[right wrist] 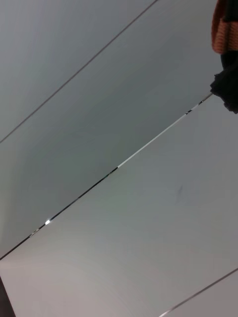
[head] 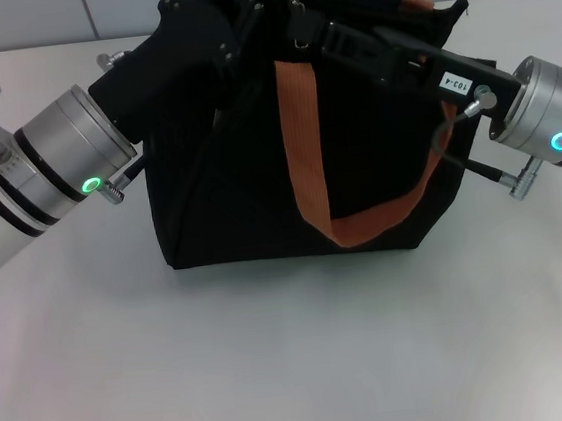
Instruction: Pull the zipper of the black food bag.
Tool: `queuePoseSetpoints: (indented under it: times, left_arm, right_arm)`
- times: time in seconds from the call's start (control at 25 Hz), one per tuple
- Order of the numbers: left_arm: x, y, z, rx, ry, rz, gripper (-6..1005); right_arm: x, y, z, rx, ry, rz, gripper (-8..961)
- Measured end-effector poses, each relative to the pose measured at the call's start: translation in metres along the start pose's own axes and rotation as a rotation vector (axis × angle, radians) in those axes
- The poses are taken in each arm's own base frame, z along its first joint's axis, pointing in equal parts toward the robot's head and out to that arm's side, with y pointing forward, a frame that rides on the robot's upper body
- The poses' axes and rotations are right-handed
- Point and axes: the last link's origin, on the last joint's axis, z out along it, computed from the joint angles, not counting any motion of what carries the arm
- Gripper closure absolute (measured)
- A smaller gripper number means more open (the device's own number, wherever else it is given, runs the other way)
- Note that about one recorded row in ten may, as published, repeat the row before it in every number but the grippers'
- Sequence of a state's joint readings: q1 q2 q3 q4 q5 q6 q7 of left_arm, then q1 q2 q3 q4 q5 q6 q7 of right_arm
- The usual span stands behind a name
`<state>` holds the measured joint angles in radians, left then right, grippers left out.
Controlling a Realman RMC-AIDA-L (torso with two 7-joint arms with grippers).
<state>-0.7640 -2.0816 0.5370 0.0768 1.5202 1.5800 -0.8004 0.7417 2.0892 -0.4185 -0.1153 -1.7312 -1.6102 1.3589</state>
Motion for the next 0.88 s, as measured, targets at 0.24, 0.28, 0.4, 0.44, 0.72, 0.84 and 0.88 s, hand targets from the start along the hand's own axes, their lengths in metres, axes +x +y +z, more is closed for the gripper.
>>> queuePoseSetpoints:
  times: [0.24, 0.28, 0.4, 0.44, 0.72, 0.84, 0.88]
  left_arm:
    - [-0.001, 0.002, 0.000, -0.004, 0.005, -0.012, 975]
    - [-0.001, 0.002, 0.001, -0.006, 0.006, -0.012, 975]
    - [-0.001, 0.003, 0.001, -0.009, 0.007, -0.014, 975]
    - [-0.001, 0.003, 0.001, -0.010, 0.008, -0.014, 974]
    - [-0.001, 0.003, -0.001, -0.001, 0.013, -0.017, 974]
    - [-0.001, 0.003, -0.001, -0.001, 0.013, -0.017, 974]
    - [-0.001, 0.003, -0.002, 0.000, 0.014, -0.017, 974]
  right_arm:
    - [0.000, -0.001, 0.002, 0.003, 0.005, -0.002, 666]
    - [0.000, -0.001, 0.003, 0.005, 0.007, -0.003, 706]
    - [0.000, -0.002, 0.003, 0.009, 0.007, -0.001, 815]
    - [0.000, -0.002, 0.002, 0.011, 0.004, 0.000, 849]
    - [0.002, -0.004, -0.004, 0.035, -0.005, 0.007, 954]
    - [0.003, -0.006, -0.008, 0.050, -0.013, 0.010, 955]
    - [0.003, -0.006, -0.010, 0.055, -0.018, 0.010, 955]
